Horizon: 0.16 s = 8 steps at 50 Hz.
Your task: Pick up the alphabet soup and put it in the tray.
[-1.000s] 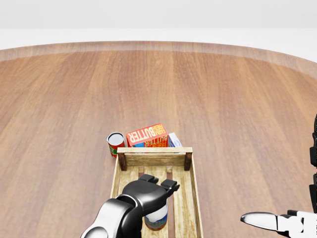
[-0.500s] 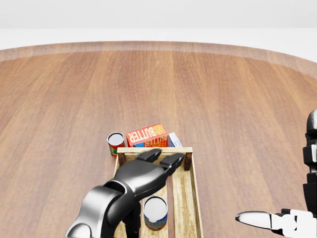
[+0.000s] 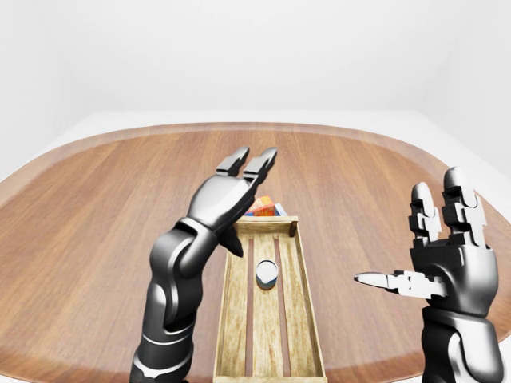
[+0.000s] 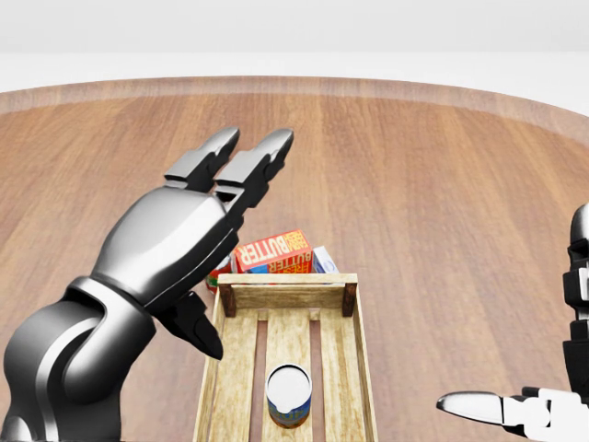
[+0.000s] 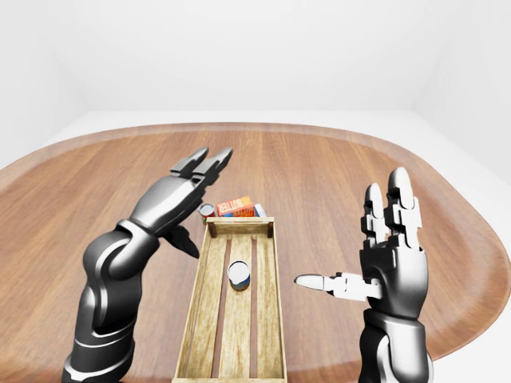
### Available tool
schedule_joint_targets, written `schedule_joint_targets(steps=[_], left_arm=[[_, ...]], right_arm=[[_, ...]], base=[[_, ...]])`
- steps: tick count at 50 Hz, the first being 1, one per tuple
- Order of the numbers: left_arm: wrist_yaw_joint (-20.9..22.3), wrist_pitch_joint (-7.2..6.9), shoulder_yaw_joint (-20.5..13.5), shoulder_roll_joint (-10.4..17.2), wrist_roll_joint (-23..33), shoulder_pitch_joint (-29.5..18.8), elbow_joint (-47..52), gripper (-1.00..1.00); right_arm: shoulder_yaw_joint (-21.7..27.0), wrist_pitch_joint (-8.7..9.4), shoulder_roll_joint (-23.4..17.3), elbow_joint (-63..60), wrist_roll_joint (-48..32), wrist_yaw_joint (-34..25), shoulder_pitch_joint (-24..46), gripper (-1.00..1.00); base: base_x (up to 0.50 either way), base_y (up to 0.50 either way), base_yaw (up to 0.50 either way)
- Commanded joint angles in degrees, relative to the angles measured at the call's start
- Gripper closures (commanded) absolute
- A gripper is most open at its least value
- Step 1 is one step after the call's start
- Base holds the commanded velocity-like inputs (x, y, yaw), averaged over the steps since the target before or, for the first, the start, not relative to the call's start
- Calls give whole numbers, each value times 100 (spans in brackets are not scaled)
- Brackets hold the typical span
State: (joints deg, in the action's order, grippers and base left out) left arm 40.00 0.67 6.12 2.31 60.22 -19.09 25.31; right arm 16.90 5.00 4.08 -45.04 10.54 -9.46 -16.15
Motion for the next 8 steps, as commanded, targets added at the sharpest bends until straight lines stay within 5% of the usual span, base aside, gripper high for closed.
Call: schedule_joint_targets(steps=[1, 8], left_arm=[[0, -352, -564, 449, -564, -332, 1074, -100], [0, -567, -916, 758, -1027, -201, 1358, -100]], right_arm=[[-19, 0, -6, 10, -4, 18, 15, -100], [-81, 0, -9, 39, -40, 37, 14, -100]], base=[[0, 0, 0], [0, 0, 0]])
